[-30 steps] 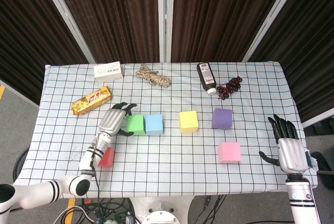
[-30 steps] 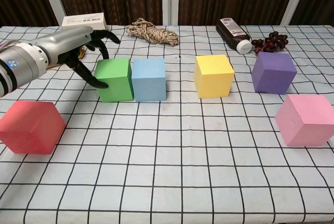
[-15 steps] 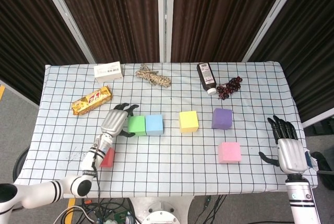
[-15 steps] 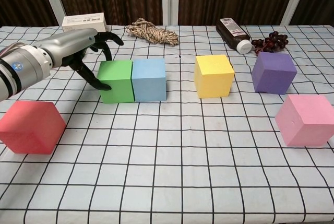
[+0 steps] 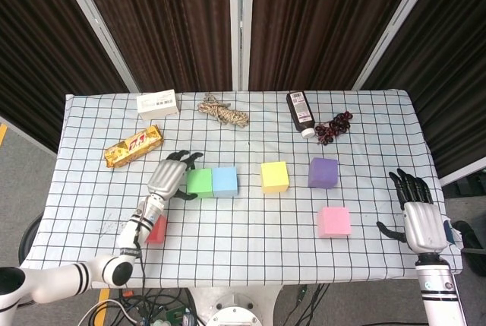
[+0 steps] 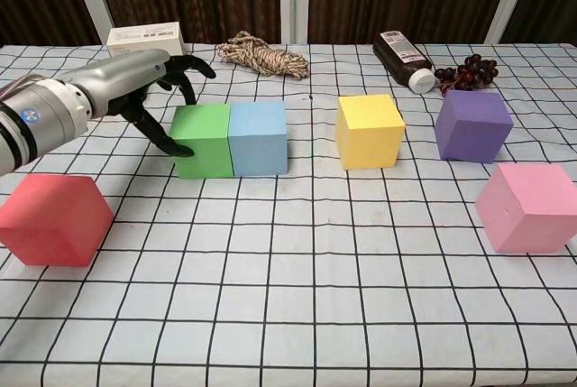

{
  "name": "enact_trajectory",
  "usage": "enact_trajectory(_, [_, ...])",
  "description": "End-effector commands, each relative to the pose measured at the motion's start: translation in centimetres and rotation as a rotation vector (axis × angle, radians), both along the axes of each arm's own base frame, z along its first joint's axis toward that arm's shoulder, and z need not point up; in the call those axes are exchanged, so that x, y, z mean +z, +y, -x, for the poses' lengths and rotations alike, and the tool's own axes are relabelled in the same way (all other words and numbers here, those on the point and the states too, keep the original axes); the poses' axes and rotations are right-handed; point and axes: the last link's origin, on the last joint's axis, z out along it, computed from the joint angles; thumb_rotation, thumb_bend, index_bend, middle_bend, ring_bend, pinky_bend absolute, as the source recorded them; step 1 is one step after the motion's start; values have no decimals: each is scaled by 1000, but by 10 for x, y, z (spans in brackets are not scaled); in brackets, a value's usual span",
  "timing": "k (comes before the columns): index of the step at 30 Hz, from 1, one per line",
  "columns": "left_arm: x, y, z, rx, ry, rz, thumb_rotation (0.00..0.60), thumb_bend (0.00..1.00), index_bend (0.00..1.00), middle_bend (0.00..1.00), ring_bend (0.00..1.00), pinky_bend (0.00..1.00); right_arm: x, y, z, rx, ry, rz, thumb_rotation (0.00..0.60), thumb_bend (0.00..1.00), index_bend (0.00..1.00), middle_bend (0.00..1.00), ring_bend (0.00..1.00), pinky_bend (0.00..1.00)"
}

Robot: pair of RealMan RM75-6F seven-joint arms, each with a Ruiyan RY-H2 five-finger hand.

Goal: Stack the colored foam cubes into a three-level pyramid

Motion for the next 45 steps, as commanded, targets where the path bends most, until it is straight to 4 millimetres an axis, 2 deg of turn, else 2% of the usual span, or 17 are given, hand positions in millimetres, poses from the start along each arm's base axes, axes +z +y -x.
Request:
enact_trajectory(1, [0, 0, 1, -1, -3, 8, 600, 21, 106, 221, 108, 186, 0, 0, 0, -1, 1, -1, 600, 84, 0, 0, 0, 0])
enact_trajectory(4, [0, 0, 1, -4, -15, 21, 600, 4, 92, 143, 84, 179, 0, 0, 1, -4, 2, -1, 600, 84, 0, 0, 0, 0])
enact_trajectory(9, [1, 0, 0, -5, -32, 11, 600, 0, 87, 102, 75, 177, 0, 0, 2, -9, 2, -2, 600, 87, 0, 0, 0, 0])
enact_trajectory(45, [-8, 2, -9, -8, -67, -4, 600, 0, 83, 100, 71, 178, -3, 0, 9, -36, 1, -20, 600, 87, 0, 0, 0, 0])
